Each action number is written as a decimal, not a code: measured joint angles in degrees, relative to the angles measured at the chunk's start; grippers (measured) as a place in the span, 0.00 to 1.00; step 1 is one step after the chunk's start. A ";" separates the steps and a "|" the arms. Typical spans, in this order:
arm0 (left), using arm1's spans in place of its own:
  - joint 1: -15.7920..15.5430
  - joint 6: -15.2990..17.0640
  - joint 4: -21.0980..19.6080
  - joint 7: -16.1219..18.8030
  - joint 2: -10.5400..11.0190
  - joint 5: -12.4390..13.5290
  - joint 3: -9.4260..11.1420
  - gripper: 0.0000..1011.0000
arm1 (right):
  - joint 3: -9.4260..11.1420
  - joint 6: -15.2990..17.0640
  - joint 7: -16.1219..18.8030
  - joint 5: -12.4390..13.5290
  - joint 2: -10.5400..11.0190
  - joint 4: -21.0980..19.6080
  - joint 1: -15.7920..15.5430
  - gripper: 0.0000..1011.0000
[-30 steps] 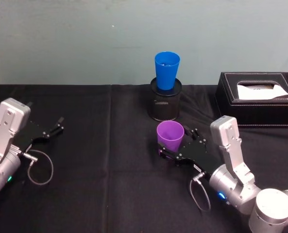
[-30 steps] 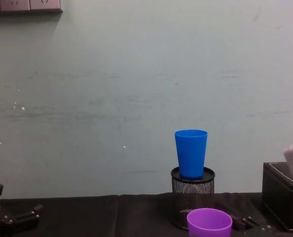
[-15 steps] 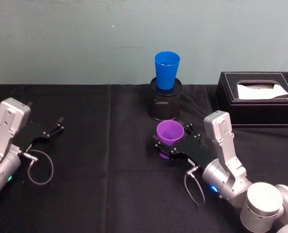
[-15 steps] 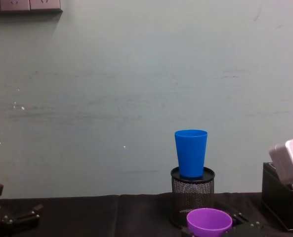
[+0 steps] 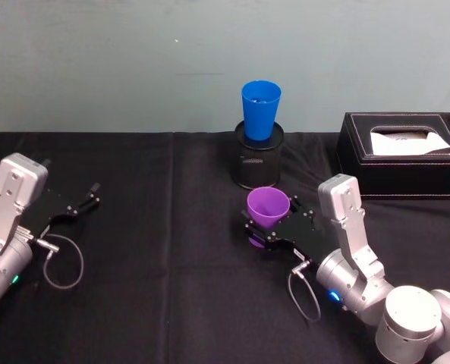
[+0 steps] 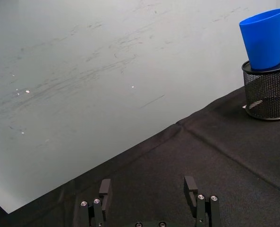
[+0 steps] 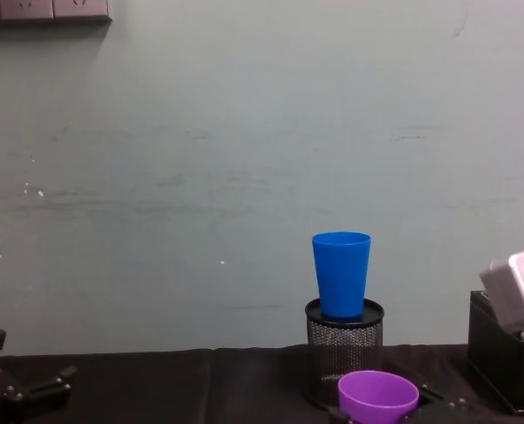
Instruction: Pick up one cup with a gripper and tap it against the other cup.
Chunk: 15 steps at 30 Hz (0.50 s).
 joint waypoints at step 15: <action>0.00 0.00 0.00 0.00 0.00 0.00 0.00 0.99 | 3.34 8.87 -0.07 -0.88 2.43 -12.58 -2.99 0.73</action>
